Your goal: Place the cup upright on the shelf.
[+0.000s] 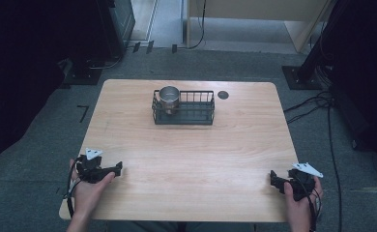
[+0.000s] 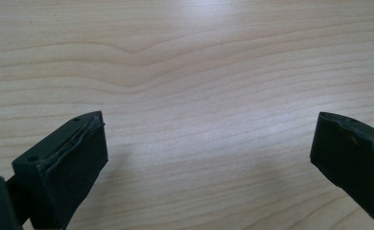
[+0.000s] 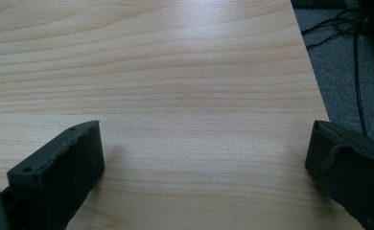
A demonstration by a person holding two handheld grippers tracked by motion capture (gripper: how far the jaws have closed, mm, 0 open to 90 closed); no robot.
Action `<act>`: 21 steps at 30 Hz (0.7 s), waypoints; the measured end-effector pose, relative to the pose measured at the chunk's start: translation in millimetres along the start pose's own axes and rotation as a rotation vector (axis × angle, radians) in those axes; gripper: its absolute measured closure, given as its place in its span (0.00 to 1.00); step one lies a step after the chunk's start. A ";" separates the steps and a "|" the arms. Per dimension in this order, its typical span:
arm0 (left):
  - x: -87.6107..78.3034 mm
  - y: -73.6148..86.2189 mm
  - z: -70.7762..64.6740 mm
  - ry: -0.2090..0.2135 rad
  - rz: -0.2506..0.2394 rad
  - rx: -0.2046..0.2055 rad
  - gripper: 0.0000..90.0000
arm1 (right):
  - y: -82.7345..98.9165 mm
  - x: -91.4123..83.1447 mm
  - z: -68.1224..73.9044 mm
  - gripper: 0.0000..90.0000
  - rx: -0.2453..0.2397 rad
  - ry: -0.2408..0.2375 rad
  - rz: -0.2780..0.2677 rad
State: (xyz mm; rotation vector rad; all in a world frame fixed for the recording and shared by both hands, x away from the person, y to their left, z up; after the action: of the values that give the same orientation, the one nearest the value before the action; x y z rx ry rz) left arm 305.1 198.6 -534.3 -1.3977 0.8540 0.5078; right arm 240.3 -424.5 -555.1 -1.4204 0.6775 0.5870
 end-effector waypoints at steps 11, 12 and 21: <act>-3.7 17.8 13.5 -0.011 0.002 -0.012 0.00 | 0.0 0.0 0.0 0.00 0.000 0.000 0.000; -4.2 18.5 14.3 -0.012 0.000 -0.015 0.00 | 0.0 -0.1 0.0 0.00 0.000 0.000 0.001; -3.6 23.7 10.9 -0.052 -0.017 0.025 0.00 | 0.1 0.0 -0.1 0.00 -0.001 0.000 0.000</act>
State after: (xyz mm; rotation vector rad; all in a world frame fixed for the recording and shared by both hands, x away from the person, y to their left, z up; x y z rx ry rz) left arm 287.3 213.1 -547.2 -1.3620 0.8039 0.5165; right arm 240.2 -424.6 -555.2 -1.4215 0.6778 0.5872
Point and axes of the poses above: each handheld gripper's, and its own axes: x roughly forward along the jaws, y roughly out of its underside, z roughly to its left, the point moved 4 cm from there along x, roughly forward along the jaws, and after that the axes turned 2 degrees about z, right-handed, at the moved point
